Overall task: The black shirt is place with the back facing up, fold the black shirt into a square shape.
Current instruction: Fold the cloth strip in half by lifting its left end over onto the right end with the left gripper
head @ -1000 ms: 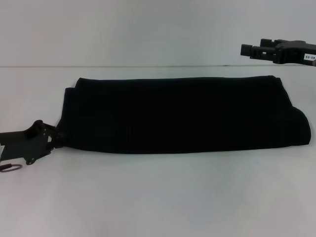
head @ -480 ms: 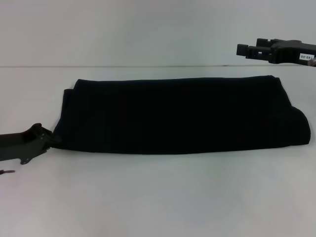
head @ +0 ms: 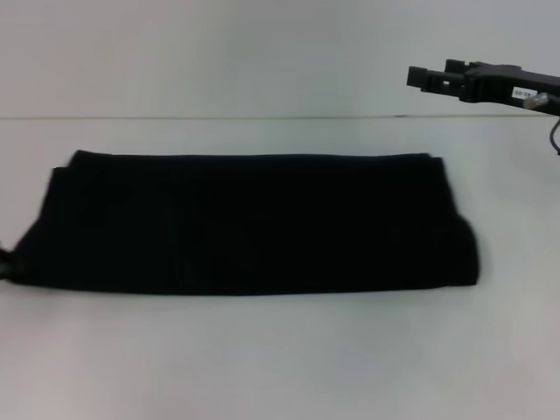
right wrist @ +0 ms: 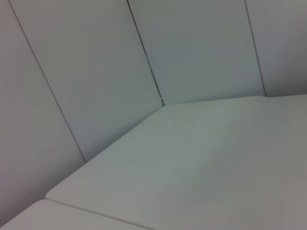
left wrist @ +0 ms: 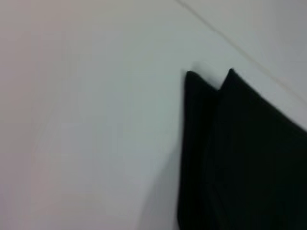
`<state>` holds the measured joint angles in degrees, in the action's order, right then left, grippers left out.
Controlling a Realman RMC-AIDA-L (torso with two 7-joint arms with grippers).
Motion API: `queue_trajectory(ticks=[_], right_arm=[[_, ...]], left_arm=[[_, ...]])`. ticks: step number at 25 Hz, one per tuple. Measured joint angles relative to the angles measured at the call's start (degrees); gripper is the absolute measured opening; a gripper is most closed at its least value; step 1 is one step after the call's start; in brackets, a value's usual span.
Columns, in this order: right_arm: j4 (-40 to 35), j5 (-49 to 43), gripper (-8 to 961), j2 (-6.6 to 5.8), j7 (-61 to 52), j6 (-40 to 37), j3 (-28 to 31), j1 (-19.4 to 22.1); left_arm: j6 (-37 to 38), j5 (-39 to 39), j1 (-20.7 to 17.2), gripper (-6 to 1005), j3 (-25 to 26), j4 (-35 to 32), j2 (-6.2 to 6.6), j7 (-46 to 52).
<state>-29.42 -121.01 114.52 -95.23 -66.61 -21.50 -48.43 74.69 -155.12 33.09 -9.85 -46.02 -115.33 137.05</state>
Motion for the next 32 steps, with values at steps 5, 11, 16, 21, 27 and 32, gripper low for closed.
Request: queue_trajectory(ticks=[5, 11, 16, 21, 27, 32], right_arm=[[0.3, 1.2, 915, 0.81, 0.0, 2.7, -2.1, -0.8], [0.0, 1.4, 916, 1.13, 0.1, 3.5, -2.9, -1.4], [-0.1, 1.9, 916, 0.77, 0.7, 3.7, -2.9, -1.3], [-0.1, 1.9, 916, 0.55, 1.4, 6.8, -2.9, -0.9], [-0.2, 1.9, 916, 0.59, 2.6, 15.1, -2.7, -0.5], [-3.1, 2.8, 916, 0.44, 3.5, 17.1, -2.3, 1.4]], left_arm=[[-1.0, -5.6, -0.5, 41, 0.3, -4.2, 0.79, -0.4], [-0.5, -7.0, -0.2, 45, 0.3, -6.1, 1.43, -0.5], [0.9, -7.0, 1.5, 48, 0.0, -6.3, 2.19, -0.3], [6.7, -6.4, 5.8, 51, -0.2, -5.7, 3.53, 0.7], [16.8, -0.8, 15.0, 55, -3.7, -1.7, 4.40, 1.0], [20.1, 8.2, 21.9, 59, -11.3, 2.2, -0.94, 1.3]])
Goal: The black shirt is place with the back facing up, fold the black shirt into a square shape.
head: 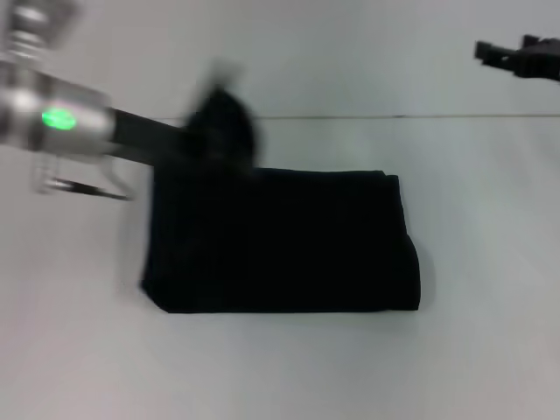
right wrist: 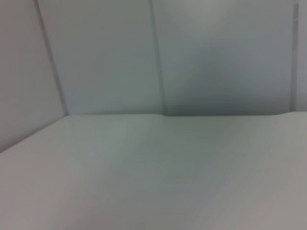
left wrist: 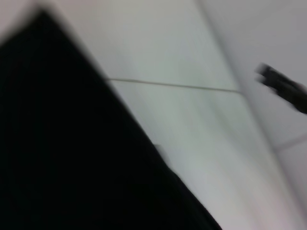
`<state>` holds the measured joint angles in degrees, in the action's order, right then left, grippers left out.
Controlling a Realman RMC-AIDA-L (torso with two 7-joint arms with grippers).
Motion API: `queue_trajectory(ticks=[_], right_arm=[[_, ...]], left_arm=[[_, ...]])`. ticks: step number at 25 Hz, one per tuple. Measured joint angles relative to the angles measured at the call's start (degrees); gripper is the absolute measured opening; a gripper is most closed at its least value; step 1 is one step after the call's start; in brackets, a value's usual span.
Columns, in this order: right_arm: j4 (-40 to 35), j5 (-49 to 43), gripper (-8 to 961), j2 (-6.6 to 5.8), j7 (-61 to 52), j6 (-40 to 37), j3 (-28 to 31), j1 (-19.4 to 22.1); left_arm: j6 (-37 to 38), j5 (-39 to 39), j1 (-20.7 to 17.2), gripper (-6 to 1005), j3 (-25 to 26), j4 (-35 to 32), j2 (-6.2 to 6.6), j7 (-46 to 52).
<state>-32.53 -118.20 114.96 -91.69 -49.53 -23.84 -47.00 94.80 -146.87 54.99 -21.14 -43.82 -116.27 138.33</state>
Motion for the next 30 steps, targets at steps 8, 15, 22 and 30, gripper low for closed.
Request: queue_trajectory(ticks=[8, 15, 22, 30], right_arm=[[-3.5, 3.5, 916, -2.58, -0.4, -1.8, -0.3, 4.4], [-3.3, 3.2, 916, -3.63, -0.8, -3.9, -2.4, 5.6], [-3.1, 1.9, 910, -4.90, -9.1, -7.4, -10.9, 6.5], [-3.0, -4.7, 901, -6.03, -23.3, -16.2, -13.0, 5.1]], left_arm=[[-14.8, 18.2, -0.5, 64, -6.0, 18.4, -7.99, -11.4], [-28.9, 34.9, -3.5, 68, -1.5, 41.8, -8.40, -39.6], [-21.3, 34.1, -4.0, 172, -1.7, 43.6, -8.36, -41.1], [-10.2, 32.7, -8.9, 399, -3.7, 34.5, -7.93, -41.8]])
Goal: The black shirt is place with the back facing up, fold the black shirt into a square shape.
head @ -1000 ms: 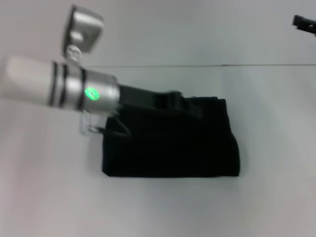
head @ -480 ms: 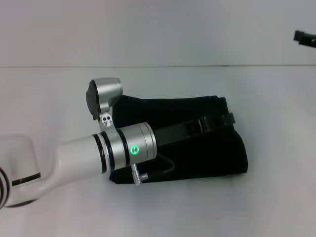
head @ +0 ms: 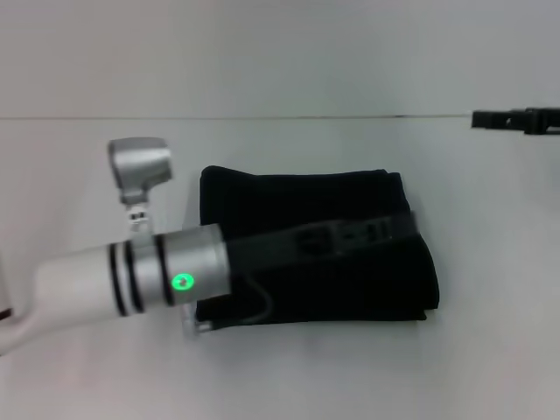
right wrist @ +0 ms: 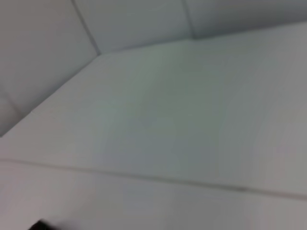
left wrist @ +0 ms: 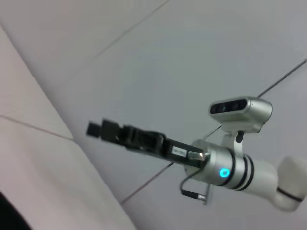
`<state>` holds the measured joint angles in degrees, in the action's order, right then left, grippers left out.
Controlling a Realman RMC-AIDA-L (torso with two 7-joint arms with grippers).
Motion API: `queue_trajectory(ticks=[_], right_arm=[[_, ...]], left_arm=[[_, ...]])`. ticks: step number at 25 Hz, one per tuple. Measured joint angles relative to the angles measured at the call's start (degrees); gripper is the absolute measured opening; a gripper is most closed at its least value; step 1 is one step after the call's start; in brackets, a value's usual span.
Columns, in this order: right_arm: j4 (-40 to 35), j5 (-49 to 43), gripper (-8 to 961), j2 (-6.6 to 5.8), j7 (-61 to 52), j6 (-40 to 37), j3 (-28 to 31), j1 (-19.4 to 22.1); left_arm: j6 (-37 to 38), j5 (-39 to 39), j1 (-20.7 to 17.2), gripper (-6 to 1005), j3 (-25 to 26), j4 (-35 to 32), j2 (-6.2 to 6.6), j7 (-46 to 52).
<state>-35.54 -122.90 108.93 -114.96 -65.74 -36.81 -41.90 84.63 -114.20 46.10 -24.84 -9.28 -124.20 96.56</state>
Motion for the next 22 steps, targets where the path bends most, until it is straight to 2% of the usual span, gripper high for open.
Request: queue_trajectory(ticks=[8, 10, 14, 22], right_arm=[[6.6, -1.5, 892, 0.11, -8.7, -5.4, -3.1, -1.0], [7.9, -1.3, 889, 0.46, -9.8, -6.2, -3.2, -1.1], [10.5, -1.3, 885, 1.27, -12.0, -6.9, -3.3, -1.5], [14.9, -1.5, 875, 2.10, -12.8, -4.1, -3.9, -2.5]], left_arm=[[4.0, -0.1, -8.1, 702, -8.4, -17.1, 0.54, -5.2], [4.8, -0.1, -9.2, 919, -8.7, -19.3, 1.00, -7.6], [6.2, -1.4, -10.5, 918, -8.8, -21.8, 2.33, -11.8], [6.6, -7.1, -11.3, 915, -9.1, -24.4, 2.43, -18.4]])
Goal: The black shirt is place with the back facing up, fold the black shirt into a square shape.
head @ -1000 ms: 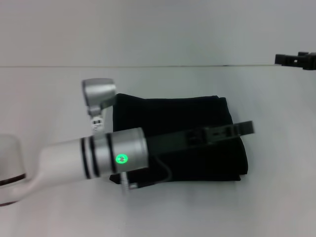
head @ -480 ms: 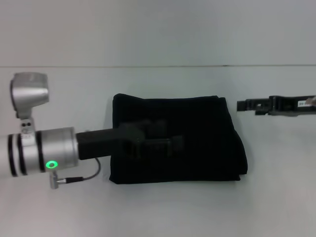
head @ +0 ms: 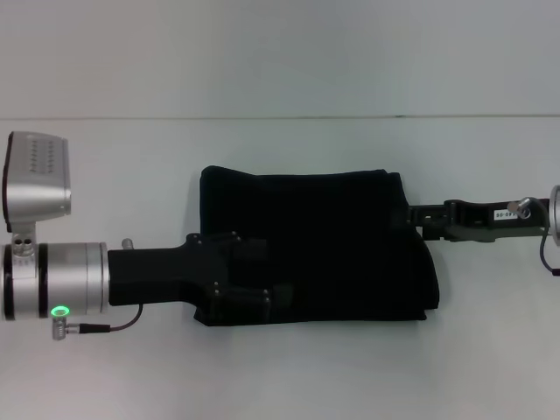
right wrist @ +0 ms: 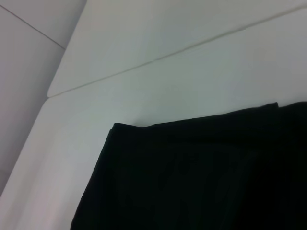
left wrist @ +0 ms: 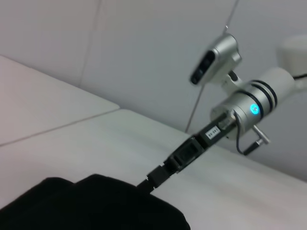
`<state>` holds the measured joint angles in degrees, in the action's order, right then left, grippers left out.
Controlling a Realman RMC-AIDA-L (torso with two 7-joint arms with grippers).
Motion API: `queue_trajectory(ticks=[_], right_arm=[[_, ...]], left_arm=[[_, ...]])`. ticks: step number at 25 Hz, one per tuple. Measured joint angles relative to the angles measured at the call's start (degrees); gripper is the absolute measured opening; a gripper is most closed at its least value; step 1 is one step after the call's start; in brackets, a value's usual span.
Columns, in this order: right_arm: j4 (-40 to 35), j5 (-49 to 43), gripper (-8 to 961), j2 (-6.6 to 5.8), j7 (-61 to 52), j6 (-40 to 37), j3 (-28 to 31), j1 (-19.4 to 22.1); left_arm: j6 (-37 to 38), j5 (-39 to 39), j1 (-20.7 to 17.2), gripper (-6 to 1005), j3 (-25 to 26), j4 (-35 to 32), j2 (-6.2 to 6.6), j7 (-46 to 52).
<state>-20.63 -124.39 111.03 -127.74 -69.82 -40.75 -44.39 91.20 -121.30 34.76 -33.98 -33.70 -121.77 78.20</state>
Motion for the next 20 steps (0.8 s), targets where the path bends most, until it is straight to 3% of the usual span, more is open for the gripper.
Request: queue_trajectory(ticks=[12, 20], right_arm=[[1.0, 0.0, 861, 2.87, 0.0, 4.5, -1.4, -2.1], [1.6, 0.1, 852, 3.45, -1.4, 5.9, -2.7, -2.5]], left_arm=[[0.0, -0.3, 0.1, 910, 0.1, -0.1, -0.05, -0.4], [0.1, -0.4, 0.1, 908, 0.1, -0.5, -0.05, -0.6]])
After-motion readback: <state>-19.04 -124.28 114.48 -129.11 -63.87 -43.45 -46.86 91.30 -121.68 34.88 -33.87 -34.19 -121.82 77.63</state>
